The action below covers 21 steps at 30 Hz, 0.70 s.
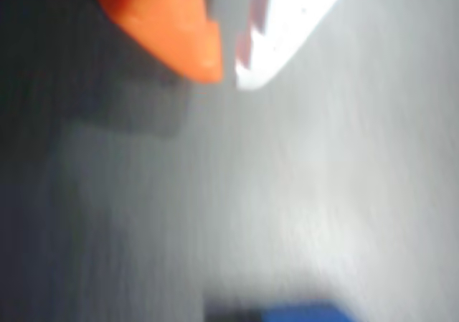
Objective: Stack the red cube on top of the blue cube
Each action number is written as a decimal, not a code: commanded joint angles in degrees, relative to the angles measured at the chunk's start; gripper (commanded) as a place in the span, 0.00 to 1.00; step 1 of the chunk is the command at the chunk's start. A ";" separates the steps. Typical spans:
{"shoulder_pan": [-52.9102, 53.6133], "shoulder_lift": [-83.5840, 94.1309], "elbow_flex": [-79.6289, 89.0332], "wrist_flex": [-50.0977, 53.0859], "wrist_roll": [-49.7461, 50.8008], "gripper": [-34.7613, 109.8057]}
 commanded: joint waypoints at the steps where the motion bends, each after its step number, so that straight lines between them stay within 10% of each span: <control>1: 0.18 0.35 -0.35 5.10 0.62 0.24; 21: 0.18 0.35 -0.26 11.60 -3.43 0.24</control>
